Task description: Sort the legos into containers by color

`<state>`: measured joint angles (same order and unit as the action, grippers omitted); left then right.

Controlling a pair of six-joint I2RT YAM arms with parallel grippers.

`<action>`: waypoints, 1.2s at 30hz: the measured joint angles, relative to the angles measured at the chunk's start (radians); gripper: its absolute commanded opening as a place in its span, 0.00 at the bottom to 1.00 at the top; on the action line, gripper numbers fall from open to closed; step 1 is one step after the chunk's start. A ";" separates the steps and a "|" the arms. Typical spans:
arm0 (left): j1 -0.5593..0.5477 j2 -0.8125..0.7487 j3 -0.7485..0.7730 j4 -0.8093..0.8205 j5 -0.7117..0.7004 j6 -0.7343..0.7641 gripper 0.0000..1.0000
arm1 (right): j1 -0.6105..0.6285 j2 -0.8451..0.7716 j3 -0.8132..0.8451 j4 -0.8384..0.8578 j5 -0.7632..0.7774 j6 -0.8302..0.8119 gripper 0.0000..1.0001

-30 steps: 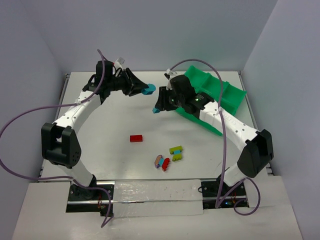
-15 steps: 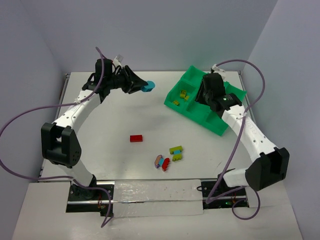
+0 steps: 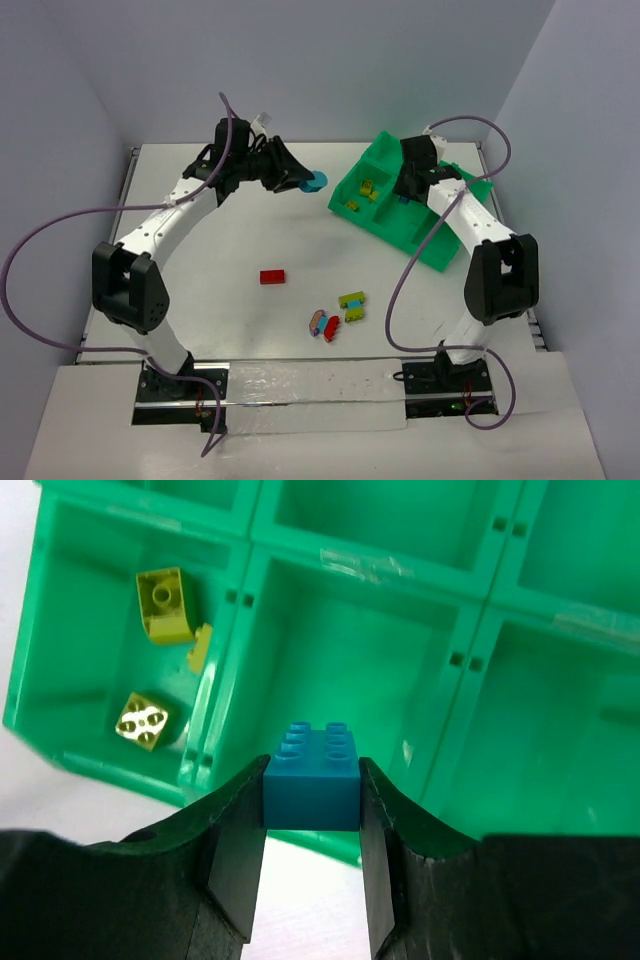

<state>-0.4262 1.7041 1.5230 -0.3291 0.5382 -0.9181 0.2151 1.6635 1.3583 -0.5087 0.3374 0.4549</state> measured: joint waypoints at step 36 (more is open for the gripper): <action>-0.292 0.769 0.802 -0.041 -0.188 -0.004 0.01 | -0.082 -0.837 -0.264 -0.135 -0.049 0.106 0.76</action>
<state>-0.7178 2.4732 2.3250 -0.3703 0.3505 -0.9224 0.1329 0.8264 1.0939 -0.6438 0.2884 0.5613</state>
